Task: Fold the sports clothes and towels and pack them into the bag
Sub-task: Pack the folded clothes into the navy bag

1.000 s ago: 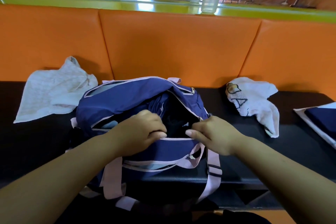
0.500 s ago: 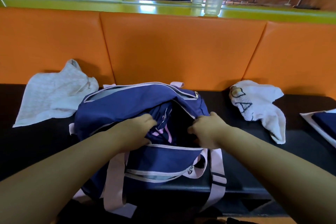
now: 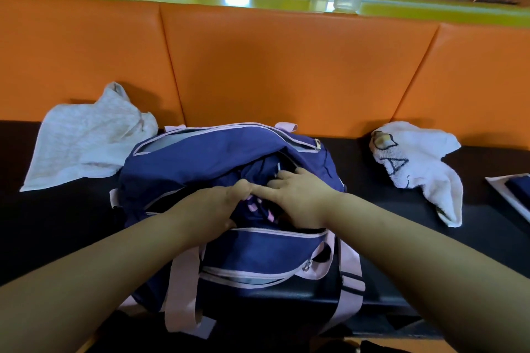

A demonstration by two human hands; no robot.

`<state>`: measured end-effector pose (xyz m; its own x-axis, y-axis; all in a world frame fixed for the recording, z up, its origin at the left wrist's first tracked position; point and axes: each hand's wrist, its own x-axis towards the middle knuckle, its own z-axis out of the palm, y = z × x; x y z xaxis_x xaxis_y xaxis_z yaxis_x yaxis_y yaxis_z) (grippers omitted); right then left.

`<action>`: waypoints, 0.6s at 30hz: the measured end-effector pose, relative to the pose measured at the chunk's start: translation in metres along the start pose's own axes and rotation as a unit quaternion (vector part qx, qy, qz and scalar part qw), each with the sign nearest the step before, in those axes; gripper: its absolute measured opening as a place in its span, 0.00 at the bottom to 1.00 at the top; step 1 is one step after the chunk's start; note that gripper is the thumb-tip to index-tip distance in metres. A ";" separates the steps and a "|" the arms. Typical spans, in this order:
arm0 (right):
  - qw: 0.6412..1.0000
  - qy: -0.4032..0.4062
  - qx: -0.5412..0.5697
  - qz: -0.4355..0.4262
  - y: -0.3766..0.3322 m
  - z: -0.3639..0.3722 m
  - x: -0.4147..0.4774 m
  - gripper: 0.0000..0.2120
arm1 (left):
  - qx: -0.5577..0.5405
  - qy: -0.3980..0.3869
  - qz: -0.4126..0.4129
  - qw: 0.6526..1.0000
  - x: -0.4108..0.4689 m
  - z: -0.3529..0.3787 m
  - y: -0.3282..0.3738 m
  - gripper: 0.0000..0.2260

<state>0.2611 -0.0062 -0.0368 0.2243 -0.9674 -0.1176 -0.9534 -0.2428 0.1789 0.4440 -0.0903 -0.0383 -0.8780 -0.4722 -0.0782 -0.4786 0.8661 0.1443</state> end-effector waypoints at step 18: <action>0.994 -0.046 -0.086 -0.050 -0.005 -0.001 0.009 0.31 | 0.178 -0.064 0.134 0.973 0.008 -0.001 -0.014 0.19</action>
<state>0.2680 -0.0134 -0.0377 0.2895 -0.9289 -0.2308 -0.8765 -0.3542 0.3261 0.4438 -0.1064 -0.0398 -0.9531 -0.2174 -0.2105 -0.1827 0.9679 -0.1725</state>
